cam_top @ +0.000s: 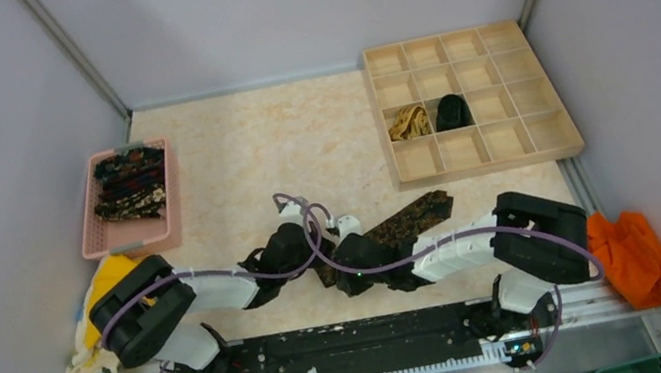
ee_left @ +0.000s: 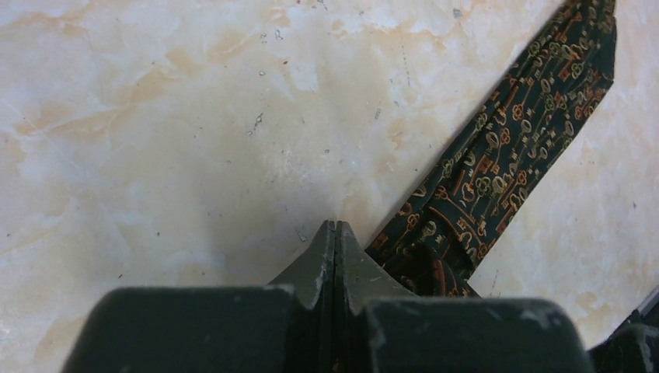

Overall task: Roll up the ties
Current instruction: Roll the tie at the center of the board.

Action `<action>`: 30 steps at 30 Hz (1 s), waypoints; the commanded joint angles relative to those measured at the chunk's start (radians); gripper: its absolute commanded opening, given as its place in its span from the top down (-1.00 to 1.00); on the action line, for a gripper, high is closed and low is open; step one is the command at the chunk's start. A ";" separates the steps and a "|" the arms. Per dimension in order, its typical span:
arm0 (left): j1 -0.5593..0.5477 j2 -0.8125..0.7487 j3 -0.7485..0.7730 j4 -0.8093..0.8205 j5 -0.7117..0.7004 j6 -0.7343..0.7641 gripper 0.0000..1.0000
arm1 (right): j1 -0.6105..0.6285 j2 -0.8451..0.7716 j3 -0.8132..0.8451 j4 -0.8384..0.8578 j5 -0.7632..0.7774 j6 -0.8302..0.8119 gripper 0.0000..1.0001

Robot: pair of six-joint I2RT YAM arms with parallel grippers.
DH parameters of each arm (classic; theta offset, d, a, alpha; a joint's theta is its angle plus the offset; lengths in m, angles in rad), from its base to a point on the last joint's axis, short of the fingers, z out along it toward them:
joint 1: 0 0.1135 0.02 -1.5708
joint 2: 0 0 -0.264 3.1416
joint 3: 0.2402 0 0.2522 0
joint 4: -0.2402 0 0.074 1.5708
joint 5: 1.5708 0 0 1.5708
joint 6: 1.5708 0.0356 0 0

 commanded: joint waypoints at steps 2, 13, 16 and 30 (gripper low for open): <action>-0.020 -0.029 0.073 -0.375 -0.251 -0.085 1.00 | 0.056 -0.084 0.013 -0.148 0.108 -0.022 1.00; -0.006 -0.630 0.219 -1.067 -0.732 -0.485 1.00 | 0.225 -0.063 0.334 -0.661 0.467 -0.070 0.56; -0.008 -0.848 0.183 -1.067 -0.731 -0.401 1.00 | 0.248 0.027 0.453 -0.734 0.528 -0.113 0.16; -0.006 -1.104 0.211 -1.277 -0.769 -0.403 1.00 | 0.223 0.393 0.722 -0.794 0.578 -0.214 -0.78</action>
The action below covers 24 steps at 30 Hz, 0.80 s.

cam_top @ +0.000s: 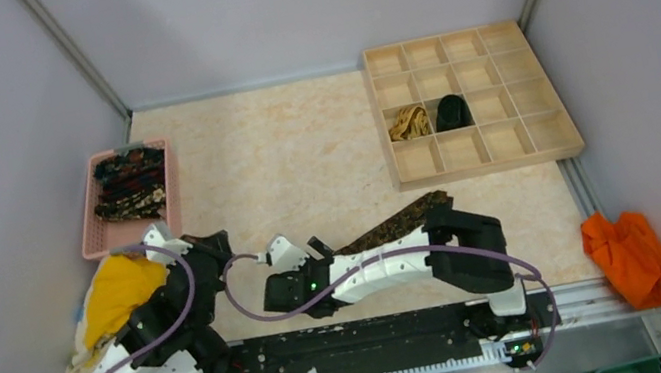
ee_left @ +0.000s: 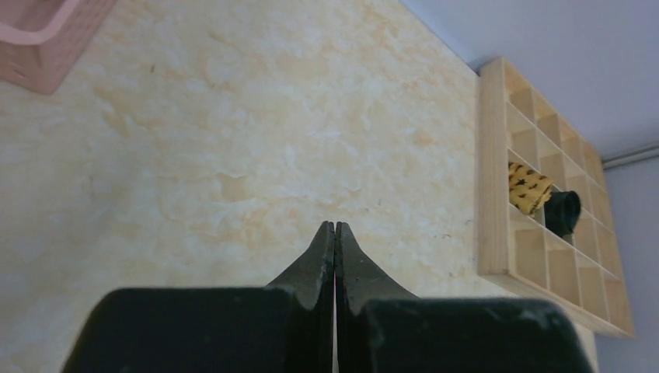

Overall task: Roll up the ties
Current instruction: Roll the tie at the center of the board.

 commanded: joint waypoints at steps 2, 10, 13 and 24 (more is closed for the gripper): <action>-0.002 -0.009 0.011 -0.117 -0.048 -0.069 1.00 | -0.030 0.038 0.019 -0.048 0.015 0.011 -0.77; -0.002 -0.010 -0.001 -0.082 -0.064 -0.033 1.00 | -0.072 -0.009 -0.103 -0.029 -0.046 0.083 -0.66; -0.002 -0.006 -0.007 -0.047 -0.063 -0.003 1.00 | -0.095 -0.012 -0.145 0.004 -0.095 0.094 -0.44; -0.002 -0.005 0.013 -0.048 -0.075 0.014 1.00 | -0.137 -0.084 -0.202 0.152 -0.107 0.082 0.25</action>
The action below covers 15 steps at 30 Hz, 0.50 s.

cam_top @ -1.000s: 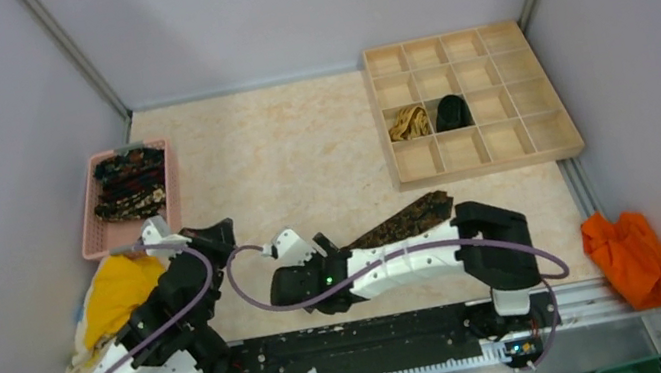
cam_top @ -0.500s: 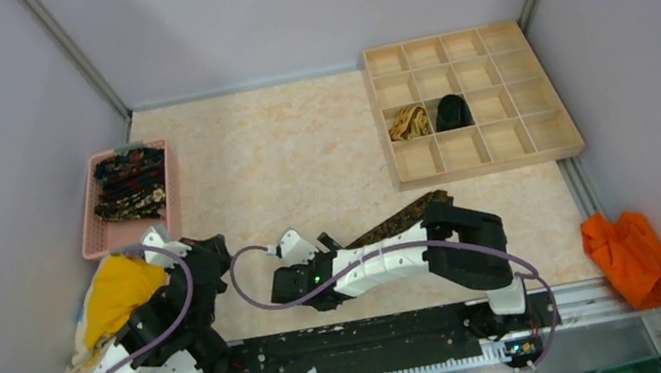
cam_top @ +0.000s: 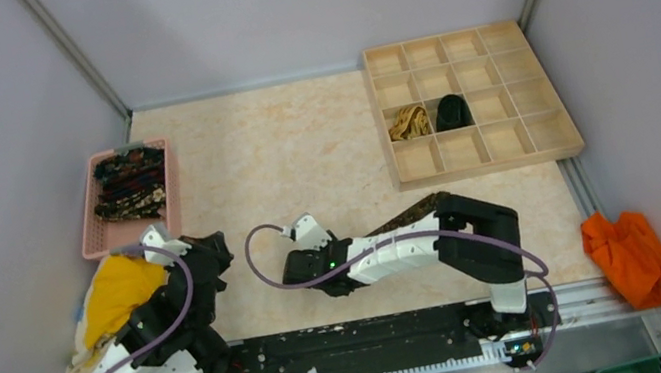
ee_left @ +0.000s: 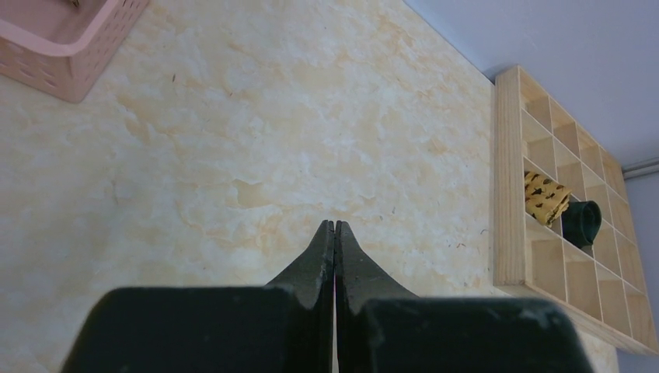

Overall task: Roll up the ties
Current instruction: Roll the tie at the center of the board.

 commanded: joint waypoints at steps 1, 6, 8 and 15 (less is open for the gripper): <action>-0.002 -0.012 0.014 0.000 -0.032 0.010 1.00 | -0.019 -0.058 -0.051 0.092 -0.068 -0.016 0.30; -0.002 -0.026 0.018 -0.013 -0.057 0.004 1.00 | -0.021 -0.147 -0.074 0.261 -0.147 -0.091 0.36; -0.002 -0.027 0.020 0.009 -0.055 0.033 1.00 | -0.026 -0.179 -0.087 0.321 -0.193 -0.102 0.36; -0.002 0.003 0.019 0.142 -0.037 0.152 1.00 | -0.076 -0.260 -0.240 0.571 -0.421 -0.048 0.35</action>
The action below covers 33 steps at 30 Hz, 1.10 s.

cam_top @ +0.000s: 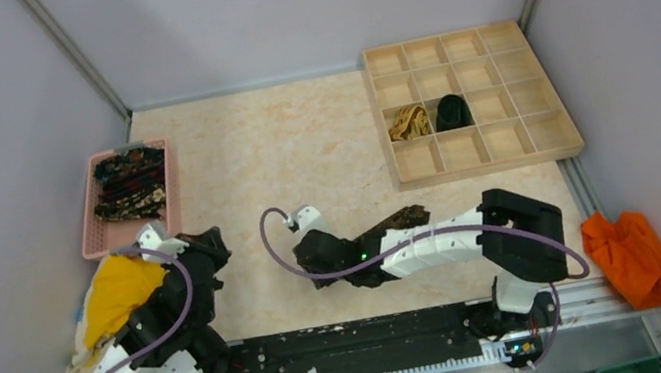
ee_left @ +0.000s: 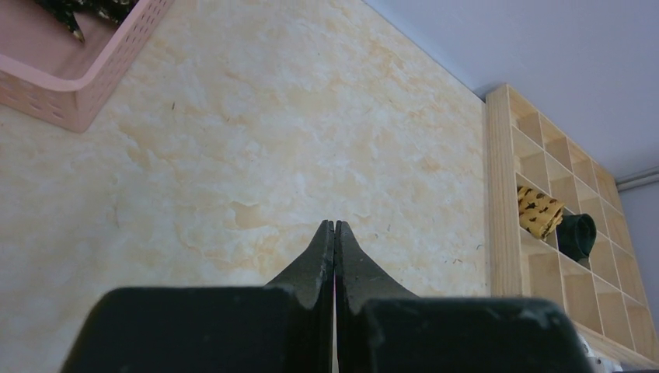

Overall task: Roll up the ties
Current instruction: Roll the tie at the center of the board.

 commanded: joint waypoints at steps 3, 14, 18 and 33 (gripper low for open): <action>-0.002 0.057 0.015 0.157 0.023 0.128 1.00 | -0.073 -0.115 -0.190 0.381 -0.244 0.078 0.35; -0.003 0.249 0.041 0.353 0.134 0.218 1.00 | -0.201 -0.257 -0.547 0.846 -0.443 0.241 0.35; -0.004 0.307 0.050 0.406 0.163 0.238 1.00 | -0.228 -0.279 -0.596 0.875 -0.449 0.274 0.35; -0.003 0.410 0.066 0.479 0.226 0.276 1.00 | -0.352 -0.190 -0.799 1.242 -0.527 0.422 0.35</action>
